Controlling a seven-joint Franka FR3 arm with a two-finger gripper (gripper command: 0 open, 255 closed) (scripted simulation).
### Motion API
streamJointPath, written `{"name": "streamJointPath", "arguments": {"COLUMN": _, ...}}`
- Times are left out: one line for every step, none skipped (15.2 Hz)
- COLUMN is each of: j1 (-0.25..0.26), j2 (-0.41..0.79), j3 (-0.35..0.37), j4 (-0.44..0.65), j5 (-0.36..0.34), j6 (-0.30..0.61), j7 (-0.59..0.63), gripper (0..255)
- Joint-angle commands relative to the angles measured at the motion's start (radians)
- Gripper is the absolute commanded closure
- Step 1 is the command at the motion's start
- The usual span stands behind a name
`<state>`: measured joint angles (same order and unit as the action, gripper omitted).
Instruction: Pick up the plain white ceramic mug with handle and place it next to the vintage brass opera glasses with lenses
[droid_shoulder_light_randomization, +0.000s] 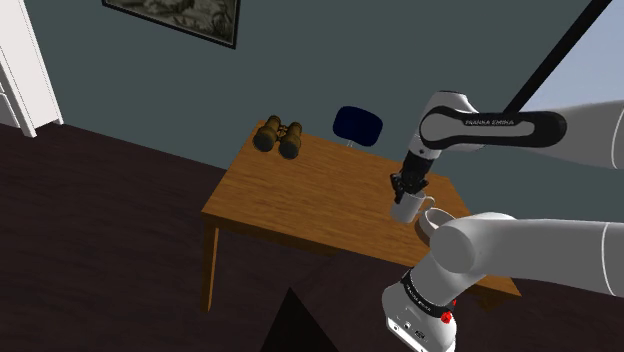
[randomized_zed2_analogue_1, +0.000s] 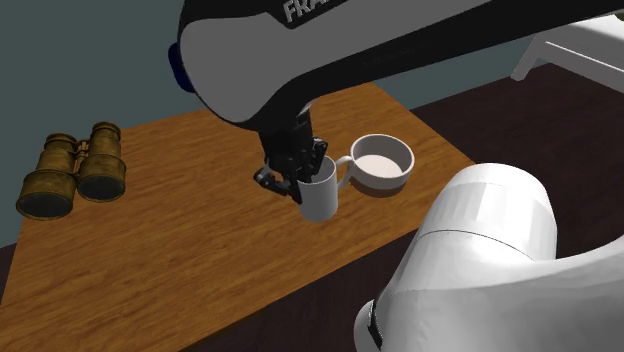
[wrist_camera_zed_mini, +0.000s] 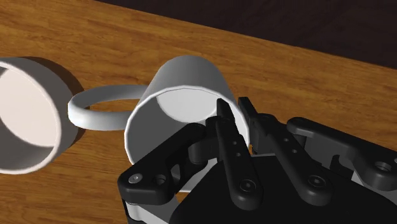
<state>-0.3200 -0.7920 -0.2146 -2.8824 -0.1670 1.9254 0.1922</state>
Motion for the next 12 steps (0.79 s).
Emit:
{"name": "streamJointPath", "arguments": {"j1": 0.001, "j2": -0.012, "j3": 0.003, "j4": 0.021, "j5": 0.003, "j6": -0.033, "j7": -0.002, "gripper": 255}}
{"name": "streamJointPath", "arguments": {"j1": 0.001, "j2": -0.019, "j3": 0.006, "j4": 0.031, "j5": 0.006, "j6": -0.05, "j7": -0.002, "gripper": 255}}
{"name": "streamJointPath", "arguments": {"j1": 0.002, "j2": -0.025, "j3": 0.008, "j4": 0.041, "j5": 0.008, "j6": -0.067, "j7": -0.002, "gripper": 255}}
{"name": "streamJointPath", "arguments": {"j1": 0.003, "j2": -0.031, "j3": 0.01, "j4": 0.052, "j5": 0.01, "j6": -0.083, "j7": -0.002, "gripper": 255}}
{"name": "streamJointPath", "arguments": {"j1": 0.003, "j2": -0.036, "j3": 0.012, "j4": 0.063, "j5": 0.012, "j6": -0.099, "j7": -0.002, "gripper": 255}}
{"name": "streamJointPath", "arguments": {"j1": 0.004, "j2": -0.041, "j3": 0.015, "j4": 0.074, "j5": 0.014, "j6": -0.115, "j7": -0.003, "gripper": 255}}
{"name": "streamJointPath", "arguments": {"j1": 0.004, "j2": -0.042, "j3": 0.015, "j4": 0.075, "j5": 0.015, "j6": -0.118, "j7": -0.003, "gripper": 255}}
{"name": "streamJointPath", "arguments": {"j1": 0.021, "j2": 0.003, "j3": 0.024, "j4": 0.099, "j5": 0.029, "j6": -0.097, "j7": 0.011, "gripper": 255}}
{"name": "streamJointPath", "arguments": {"j1": 0.037, "j2": 0.048, "j3": 0.032, "j4": 0.124, "j5": 0.043, "j6": -0.077, "j7": 0.024, "gripper": 255}}
{"name": "streamJointPath", "arguments": {"j1": 0.052, "j2": 0.091, "j3": 0.04, "j4": 0.15, "j5": 0.057, "j6": -0.06, "j7": 0.035, "gripper": 255}}
{"name": "streamJointPath", "arguments": {"j1": 0.066, "j2": 0.134, "j3": 0.047, "j4": 0.177, "j5": 0.07, "j6": -0.044, "j7": 0.046, "gripper": 255}}
{"name": "streamJointPath", "arguments": {"j1": 0.079, "j2": 0.177, "j3": 0.054, "j4": 0.206, "j5": 0.082, "j6": -0.03, "j7": 0.056, "gripper": 255}}
